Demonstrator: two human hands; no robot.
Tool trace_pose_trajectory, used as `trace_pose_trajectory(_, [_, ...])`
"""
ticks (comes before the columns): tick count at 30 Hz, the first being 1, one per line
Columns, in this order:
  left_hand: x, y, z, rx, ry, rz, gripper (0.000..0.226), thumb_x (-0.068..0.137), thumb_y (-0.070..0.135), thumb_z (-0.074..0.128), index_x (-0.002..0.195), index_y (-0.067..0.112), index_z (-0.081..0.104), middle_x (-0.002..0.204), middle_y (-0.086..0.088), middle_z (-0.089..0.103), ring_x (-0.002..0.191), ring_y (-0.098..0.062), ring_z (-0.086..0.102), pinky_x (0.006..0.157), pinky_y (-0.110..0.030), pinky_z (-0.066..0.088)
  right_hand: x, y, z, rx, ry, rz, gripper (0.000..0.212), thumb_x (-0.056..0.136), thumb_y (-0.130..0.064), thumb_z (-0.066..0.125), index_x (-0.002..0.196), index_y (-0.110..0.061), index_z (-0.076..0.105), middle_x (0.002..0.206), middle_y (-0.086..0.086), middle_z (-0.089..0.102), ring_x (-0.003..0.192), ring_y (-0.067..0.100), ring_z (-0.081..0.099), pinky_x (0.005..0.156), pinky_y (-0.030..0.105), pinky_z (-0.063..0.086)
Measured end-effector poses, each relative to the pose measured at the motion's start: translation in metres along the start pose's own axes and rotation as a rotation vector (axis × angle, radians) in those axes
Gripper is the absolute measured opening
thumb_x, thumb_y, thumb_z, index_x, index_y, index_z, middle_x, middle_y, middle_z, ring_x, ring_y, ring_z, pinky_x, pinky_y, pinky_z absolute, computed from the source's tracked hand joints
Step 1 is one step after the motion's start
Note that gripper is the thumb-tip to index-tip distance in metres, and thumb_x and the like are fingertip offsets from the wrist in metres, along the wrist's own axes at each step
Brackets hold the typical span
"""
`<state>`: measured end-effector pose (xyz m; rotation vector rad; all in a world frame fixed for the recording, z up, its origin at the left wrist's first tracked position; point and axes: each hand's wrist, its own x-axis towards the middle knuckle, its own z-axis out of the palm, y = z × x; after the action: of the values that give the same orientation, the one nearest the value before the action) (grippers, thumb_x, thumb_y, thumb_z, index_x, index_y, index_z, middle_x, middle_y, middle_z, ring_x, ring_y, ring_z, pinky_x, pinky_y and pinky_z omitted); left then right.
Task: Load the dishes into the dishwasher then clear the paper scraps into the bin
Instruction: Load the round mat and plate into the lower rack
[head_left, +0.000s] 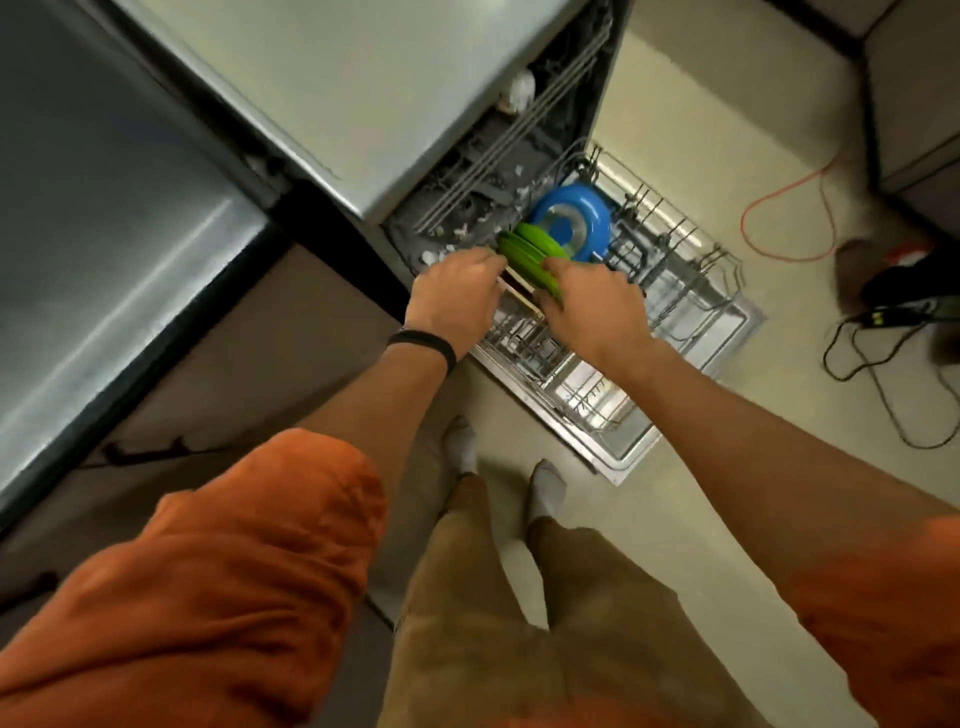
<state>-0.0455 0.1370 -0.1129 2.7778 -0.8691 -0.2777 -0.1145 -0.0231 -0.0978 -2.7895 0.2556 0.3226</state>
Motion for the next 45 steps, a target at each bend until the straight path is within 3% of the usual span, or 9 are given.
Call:
trace_pose_trajectory(8, [-0.081,0.017,-0.106,-0.003,0.254,-0.071,0.029,0.101,0.028,0.05,0.121,0.015,0.065,0.123,-0.004,0.066,0.113,-0.027,0.061,0.089,-0.044,0.053,-0.055,-0.068,-0.084,0.037,0.147,-0.226,0.034,0.1,-0.037,0.054,0.131,-0.023,0.055,0.116,0.004,0.07,0.1,0.03,0.067,0.075,0.041,0.054])
trace_pose_trajectory(12, [-0.129,-0.015,-0.132,0.008,0.432,-0.191,0.04,0.101,0.03,0.053,0.137,0.015,0.057,0.137,-0.007,0.06,0.125,-0.027,0.056,0.098,-0.046,0.049,-0.056,-0.128,-0.09,0.072,0.202,-0.435,0.04,0.099,-0.035,0.056,0.134,-0.016,0.057,0.118,0.01,0.07,0.105,0.033,0.066,0.081,0.042,0.053])
trace_pose_trajectory(17, [-0.211,-0.094,-0.153,0.028,0.478,-0.411,0.047,0.104,0.036,0.046,0.148,0.019,0.047,0.149,-0.006,0.051,0.136,-0.025,0.048,0.107,-0.046,0.042,-0.054,-0.234,-0.068,0.045,0.198,-0.658,0.045,0.093,-0.031,0.066,0.134,-0.013,0.061,0.123,0.012,0.069,0.108,0.035,0.065,0.088,0.043,0.053])
trace_pose_trajectory(21, [-0.293,-0.167,-0.166,0.064,0.555,-0.562,0.043,0.099,0.032,0.053,0.137,0.013,0.058,0.136,-0.009,0.062,0.123,-0.028,0.059,0.09,-0.046,0.053,-0.068,-0.331,-0.039,0.001,0.134,-0.831,0.046,0.091,-0.033,0.07,0.132,-0.013,0.061,0.122,0.008,0.07,0.109,0.031,0.066,0.085,0.041,0.055])
trace_pose_trajectory(29, [-0.429,-0.26,-0.176,0.055,0.616,-0.854,0.036,0.1,0.031,0.054,0.131,0.015,0.061,0.134,-0.008,0.063,0.118,-0.03,0.062,0.087,-0.047,0.055,-0.102,-0.496,0.019,-0.106,-0.026,-1.088,0.046,0.097,-0.033,0.061,0.141,-0.023,0.054,0.134,-0.001,0.063,0.122,0.024,0.059,0.096,0.039,0.049])
trace_pose_trajectory(33, [-0.473,-0.283,-0.167,0.078,0.633,-0.923,0.033,0.1,0.028,0.057,0.129,0.014,0.063,0.131,-0.008,0.065,0.111,-0.031,0.065,0.083,-0.044,0.056,-0.11,-0.544,0.052,-0.191,-0.123,-1.185,0.047,0.096,-0.026,0.063,0.141,-0.02,0.052,0.139,0.0,0.058,0.127,0.024,0.054,0.101,0.039,0.048])
trace_pose_trajectory(38, [-0.503,-0.298,-0.158,0.053,0.612,-0.97,0.038,0.101,0.031,0.052,0.136,0.018,0.06,0.135,-0.004,0.063,0.118,-0.025,0.062,0.088,-0.042,0.055,-0.108,-0.564,0.083,-0.356,-0.178,-1.19,0.05,0.097,-0.026,0.061,0.144,-0.015,0.047,0.149,0.005,0.047,0.136,0.026,0.045,0.106,0.04,0.045])
trace_pose_trajectory(41, [-0.508,-0.305,-0.155,0.047,0.596,-0.968,0.04,0.1,0.031,0.052,0.137,0.019,0.058,0.136,-0.004,0.061,0.119,-0.025,0.06,0.089,-0.042,0.054,-0.105,-0.562,0.092,-0.39,-0.096,-1.232,0.043,0.094,-0.019,0.065,0.135,-0.016,0.056,0.136,0.004,0.057,0.125,0.027,0.053,0.094,0.038,0.05])
trace_pose_trajectory(45, [-0.503,-0.31,-0.154,0.009,0.513,-0.924,0.05,0.093,0.032,0.057,0.142,0.021,0.052,0.14,-0.004,0.057,0.125,-0.027,0.055,0.092,-0.046,0.052,-0.107,-0.555,0.088,-0.466,0.023,-1.282,0.029,0.074,-0.012,0.082,0.098,-0.017,0.067,0.096,0.002,0.066,0.089,0.024,0.065,0.071,0.035,0.052])
